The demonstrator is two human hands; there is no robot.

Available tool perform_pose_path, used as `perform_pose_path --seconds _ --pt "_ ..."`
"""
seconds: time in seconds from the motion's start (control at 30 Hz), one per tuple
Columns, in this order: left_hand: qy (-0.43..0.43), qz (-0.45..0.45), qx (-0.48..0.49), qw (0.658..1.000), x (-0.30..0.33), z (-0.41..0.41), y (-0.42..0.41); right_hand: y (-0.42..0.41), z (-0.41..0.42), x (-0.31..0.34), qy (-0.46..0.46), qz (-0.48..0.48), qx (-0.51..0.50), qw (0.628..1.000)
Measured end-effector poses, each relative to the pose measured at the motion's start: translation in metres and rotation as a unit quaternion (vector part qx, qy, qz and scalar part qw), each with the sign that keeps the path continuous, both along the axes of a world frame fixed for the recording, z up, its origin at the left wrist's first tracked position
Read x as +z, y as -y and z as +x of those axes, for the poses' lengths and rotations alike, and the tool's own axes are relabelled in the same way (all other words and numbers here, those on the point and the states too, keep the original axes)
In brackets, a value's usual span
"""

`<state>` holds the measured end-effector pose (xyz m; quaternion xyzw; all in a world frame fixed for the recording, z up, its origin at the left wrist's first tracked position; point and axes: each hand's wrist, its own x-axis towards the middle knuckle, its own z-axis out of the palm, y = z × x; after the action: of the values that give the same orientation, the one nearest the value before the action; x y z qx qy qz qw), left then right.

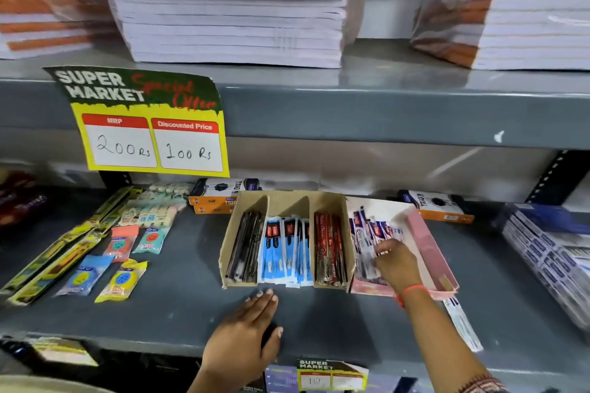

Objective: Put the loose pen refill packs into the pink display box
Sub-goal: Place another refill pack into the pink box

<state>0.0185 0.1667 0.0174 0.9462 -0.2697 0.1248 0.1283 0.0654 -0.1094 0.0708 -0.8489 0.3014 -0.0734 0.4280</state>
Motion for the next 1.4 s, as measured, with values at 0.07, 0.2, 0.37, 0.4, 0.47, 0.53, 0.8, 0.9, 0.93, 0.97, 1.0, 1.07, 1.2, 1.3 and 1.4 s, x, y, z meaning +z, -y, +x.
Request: perform_pose_path --seconds 0.07,0.2,0.37,0.4,0.47,0.53,0.8,0.9,0.93,0.97,1.0,1.07,1.2,1.3,1.4 --pt "-0.008 0.006 0.007 1.0 0.006 -0.002 0.001 -0.003 0.0 0.001 -0.029 -0.042 0.027 0.998" --pt "-0.038 0.056 0.01 0.998 0.014 -0.005 0.003 -0.005 -0.001 0.007 -0.08 -0.102 0.069 0.989" --pt "-0.053 0.075 0.021 0.996 0.009 -0.006 0.008 0.009 -0.014 0.008 -0.023 -0.131 0.027 0.991" --pt "-0.06 0.082 0.005 0.995 0.005 -0.004 0.011 0.015 -0.02 0.008 0.007 -0.138 -0.006 0.99" --pt "-0.078 0.107 -0.032 0.991 0.002 -0.003 0.024 0.029 -0.036 0.01 0.089 -0.115 -0.106 0.984" --pt "-0.068 0.111 -0.051 0.99 0.0 -0.006 0.043 0.047 -0.054 0.008 0.137 -0.086 -0.193 0.968" --pt "-0.072 0.024 -0.061 0.995 -0.009 -0.008 0.098 0.073 -0.096 -0.022 -0.101 -0.115 -0.07 0.986" --pt "-0.074 0.034 -0.059 0.995 -0.001 -0.008 0.102 0.074 -0.087 -0.02 -0.124 -0.083 -0.05 0.988" --pt "-0.069 0.028 -0.058 0.996 0.0 -0.009 0.102 0.075 -0.085 -0.017 -0.13 -0.064 -0.049 0.988" --pt "-0.051 0.032 -0.06 0.996 -0.003 -0.008 0.101 0.078 -0.084 -0.016 -0.13 -0.045 -0.047 0.989" --pt "-0.06 0.032 -0.059 0.996 -0.008 -0.008 0.098 0.081 -0.085 -0.015 -0.114 -0.019 -0.066 0.991" --pt "-0.061 0.037 -0.054 0.996 -0.018 -0.004 0.096 0.091 -0.09 -0.014 -0.022 0.092 -0.126 0.987" --pt "-0.015 0.042 -0.054 0.998 -0.018 -0.004 0.098 0.109 -0.109 -0.012 0.17 0.39 -0.159 0.891" --pt "0.0 0.049 -0.062 0.997 -0.011 -0.006 0.098 0.114 -0.12 -0.003 0.227 0.454 -0.103 0.855" --pt "0.042 0.031 -0.059 0.997 -0.013 -0.005 0.099 0.117 -0.123 0.001 0.252 0.485 -0.055 0.835"
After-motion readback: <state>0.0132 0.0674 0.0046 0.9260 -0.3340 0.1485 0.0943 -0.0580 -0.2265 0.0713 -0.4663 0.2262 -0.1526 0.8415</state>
